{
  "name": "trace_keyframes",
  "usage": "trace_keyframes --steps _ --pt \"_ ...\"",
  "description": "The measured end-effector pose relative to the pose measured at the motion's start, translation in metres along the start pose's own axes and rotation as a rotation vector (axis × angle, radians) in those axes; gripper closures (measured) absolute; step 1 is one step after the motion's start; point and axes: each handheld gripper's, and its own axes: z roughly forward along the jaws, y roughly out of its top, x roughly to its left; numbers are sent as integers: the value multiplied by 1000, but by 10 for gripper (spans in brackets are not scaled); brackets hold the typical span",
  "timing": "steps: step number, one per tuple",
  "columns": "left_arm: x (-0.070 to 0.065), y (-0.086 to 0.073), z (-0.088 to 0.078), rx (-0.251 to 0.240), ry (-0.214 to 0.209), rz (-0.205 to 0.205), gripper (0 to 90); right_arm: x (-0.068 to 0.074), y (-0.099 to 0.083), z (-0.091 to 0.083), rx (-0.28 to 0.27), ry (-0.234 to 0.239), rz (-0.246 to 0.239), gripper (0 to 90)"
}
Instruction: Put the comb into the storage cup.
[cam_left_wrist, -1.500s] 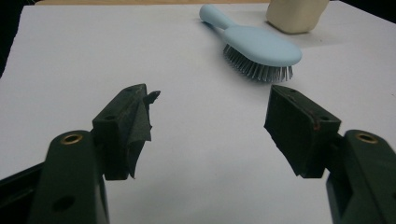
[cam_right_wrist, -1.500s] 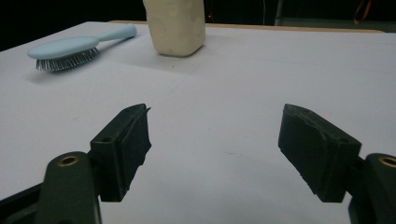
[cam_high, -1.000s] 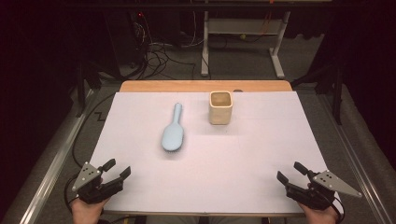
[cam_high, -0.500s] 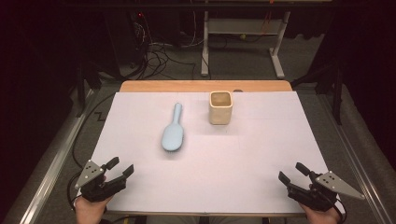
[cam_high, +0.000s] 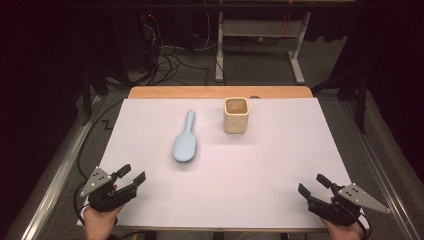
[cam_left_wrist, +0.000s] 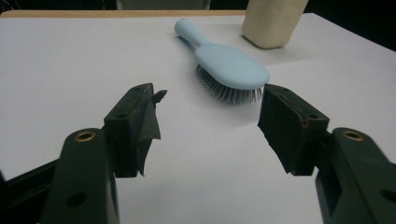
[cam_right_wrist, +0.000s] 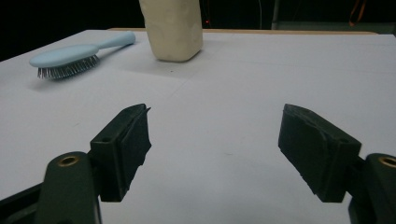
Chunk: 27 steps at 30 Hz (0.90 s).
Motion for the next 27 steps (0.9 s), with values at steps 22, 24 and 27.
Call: trace_keyframes --steps 22,24,27 --pt "-17 17 31 19 -56 61 375 2 0 2 5 17 3 256" --pt "-17 18 33 22 -62 59 376 3 0 3 5 20 3 257" --pt "-19 20 37 28 -65 60 376 4 0 4 4 31 -3 255"
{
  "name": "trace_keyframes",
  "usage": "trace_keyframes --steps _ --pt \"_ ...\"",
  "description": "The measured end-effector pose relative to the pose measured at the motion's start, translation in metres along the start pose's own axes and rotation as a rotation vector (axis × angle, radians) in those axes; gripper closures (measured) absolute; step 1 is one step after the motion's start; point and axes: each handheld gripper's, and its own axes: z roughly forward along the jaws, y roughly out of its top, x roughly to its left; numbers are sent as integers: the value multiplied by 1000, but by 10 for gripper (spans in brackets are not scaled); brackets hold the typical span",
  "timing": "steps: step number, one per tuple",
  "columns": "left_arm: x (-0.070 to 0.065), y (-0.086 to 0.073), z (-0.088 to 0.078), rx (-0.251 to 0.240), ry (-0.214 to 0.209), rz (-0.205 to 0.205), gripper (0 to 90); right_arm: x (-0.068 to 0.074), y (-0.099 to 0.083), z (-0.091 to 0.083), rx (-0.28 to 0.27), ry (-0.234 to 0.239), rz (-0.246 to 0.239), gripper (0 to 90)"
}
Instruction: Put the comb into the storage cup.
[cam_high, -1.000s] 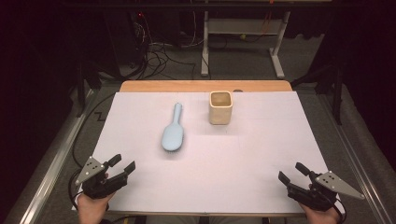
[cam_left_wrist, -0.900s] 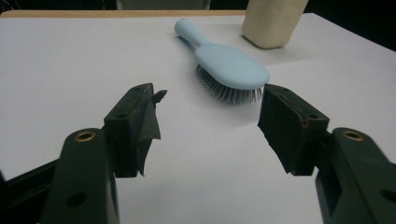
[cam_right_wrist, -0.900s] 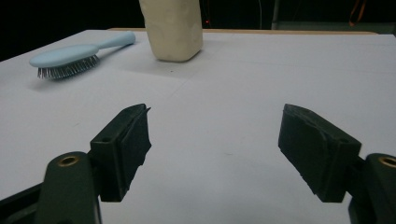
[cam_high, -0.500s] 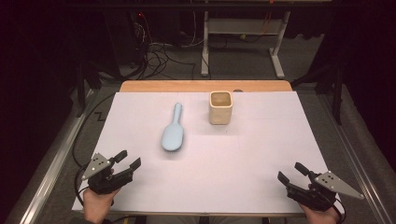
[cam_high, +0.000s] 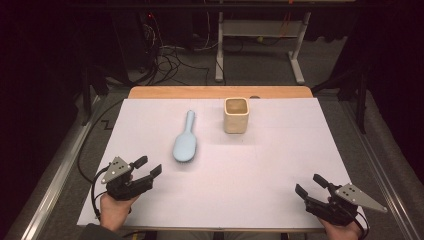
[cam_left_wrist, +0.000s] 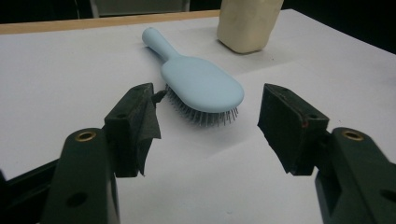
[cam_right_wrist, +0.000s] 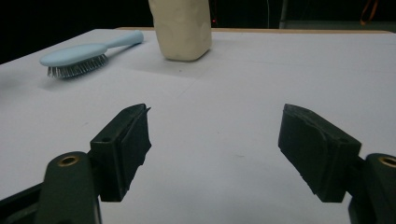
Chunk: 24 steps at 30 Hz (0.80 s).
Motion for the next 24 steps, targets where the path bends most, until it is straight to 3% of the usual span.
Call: trace_keyframes --steps 6,24 --pt "-3 6 9 12 -15 5 382 -1 1 -2 -23 5 -3 255" --pt "-14 29 37 17 -50 41 391 -2 1 0 -13 5 -16 255"
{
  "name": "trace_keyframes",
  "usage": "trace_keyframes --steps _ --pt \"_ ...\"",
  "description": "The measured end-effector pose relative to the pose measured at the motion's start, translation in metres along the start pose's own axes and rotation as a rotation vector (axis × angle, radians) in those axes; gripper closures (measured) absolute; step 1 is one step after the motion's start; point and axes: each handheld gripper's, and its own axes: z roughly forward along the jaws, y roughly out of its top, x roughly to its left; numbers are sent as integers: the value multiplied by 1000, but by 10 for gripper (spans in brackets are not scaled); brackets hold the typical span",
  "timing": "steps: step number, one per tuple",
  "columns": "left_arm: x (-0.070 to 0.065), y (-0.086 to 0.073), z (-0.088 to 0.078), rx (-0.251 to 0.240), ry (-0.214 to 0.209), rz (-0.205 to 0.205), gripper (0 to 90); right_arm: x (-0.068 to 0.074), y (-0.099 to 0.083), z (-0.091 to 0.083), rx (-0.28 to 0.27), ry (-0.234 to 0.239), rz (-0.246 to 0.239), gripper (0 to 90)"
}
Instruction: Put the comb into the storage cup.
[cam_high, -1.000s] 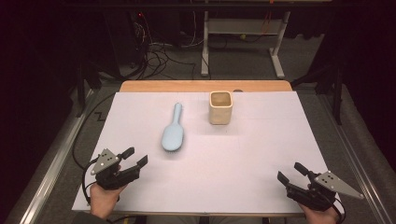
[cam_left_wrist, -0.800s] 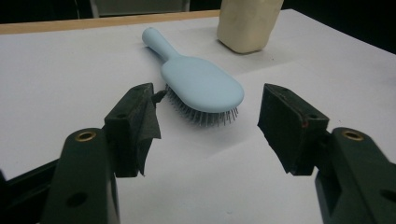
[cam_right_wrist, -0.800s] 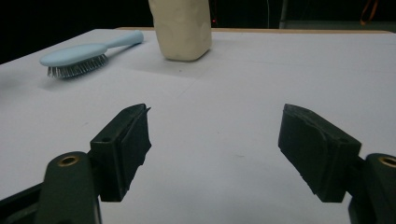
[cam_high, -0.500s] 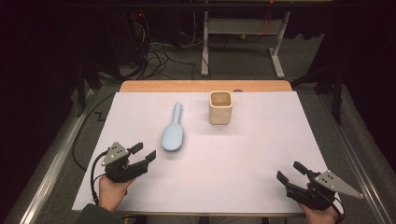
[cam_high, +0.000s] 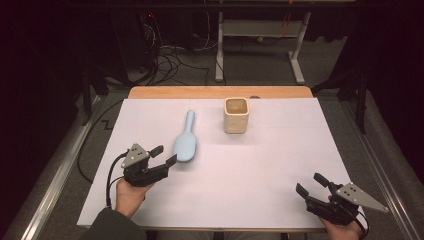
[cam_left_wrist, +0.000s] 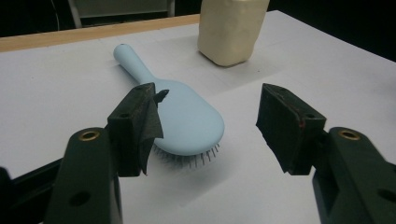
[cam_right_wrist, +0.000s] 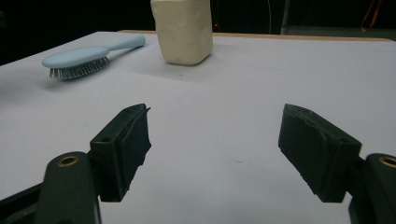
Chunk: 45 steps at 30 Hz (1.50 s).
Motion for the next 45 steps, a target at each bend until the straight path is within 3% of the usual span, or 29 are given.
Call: trace_keyframes --steps 16,25,35,41,45 --pt "2 15 23 19 -4 9 400 -1 0 0 9 -5 5 257" --pt "0 26 37 35 -1 53 394 0 0 0 7 -2 1 258" --pt "2 38 49 35 1 48 381 0 0 1 20 -2 -7 261" --pt "6 50 59 62 -4 26 398 0 0 1 14 2 -4 261" --pt "7 57 64 77 4 34 406 1 0 0 15 4 -9 266"
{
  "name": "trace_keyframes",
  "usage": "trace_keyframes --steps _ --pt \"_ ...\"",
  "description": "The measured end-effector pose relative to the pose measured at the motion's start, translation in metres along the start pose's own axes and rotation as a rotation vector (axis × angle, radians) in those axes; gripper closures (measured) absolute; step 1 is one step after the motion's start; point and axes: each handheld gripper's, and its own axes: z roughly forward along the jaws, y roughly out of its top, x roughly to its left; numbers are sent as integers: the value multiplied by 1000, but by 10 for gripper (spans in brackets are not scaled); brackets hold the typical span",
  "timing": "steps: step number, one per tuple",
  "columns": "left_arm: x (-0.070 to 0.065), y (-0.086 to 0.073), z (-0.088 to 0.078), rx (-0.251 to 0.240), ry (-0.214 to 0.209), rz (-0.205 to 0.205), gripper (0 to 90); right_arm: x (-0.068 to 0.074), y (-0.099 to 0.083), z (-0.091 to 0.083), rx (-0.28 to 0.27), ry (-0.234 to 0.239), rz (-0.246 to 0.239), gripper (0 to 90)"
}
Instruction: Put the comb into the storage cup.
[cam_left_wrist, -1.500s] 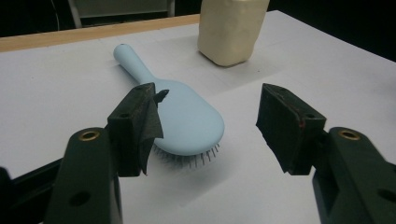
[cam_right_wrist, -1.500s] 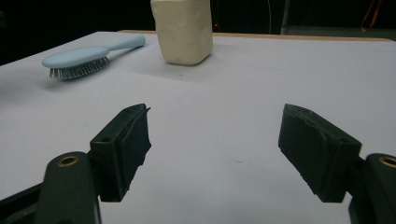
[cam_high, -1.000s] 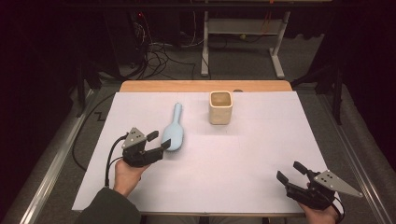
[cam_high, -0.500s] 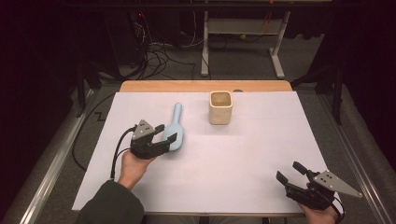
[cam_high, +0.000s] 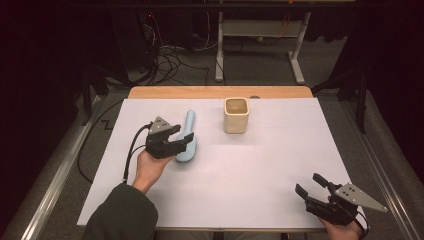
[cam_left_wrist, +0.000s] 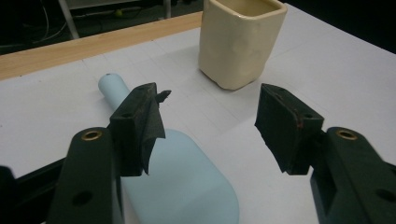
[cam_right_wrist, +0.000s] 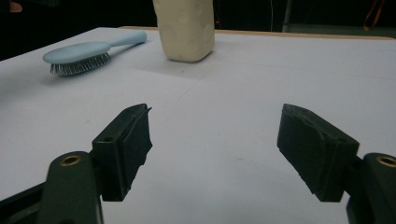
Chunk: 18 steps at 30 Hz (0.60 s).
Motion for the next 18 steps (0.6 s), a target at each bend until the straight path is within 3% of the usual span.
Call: trace_keyframes --steps 10,15,17,18 --pt "0 15 16 36 9 20 420 0 0 -1 -12 4 2 266" --pt "4 21 20 31 18 1 420 0 0 -1 -11 5 2 266" --pt "7 21 22 47 26 -2 424 0 0 -1 -12 5 1 270" --pt "8 23 23 80 29 5 427 0 0 -1 -13 6 2 270"
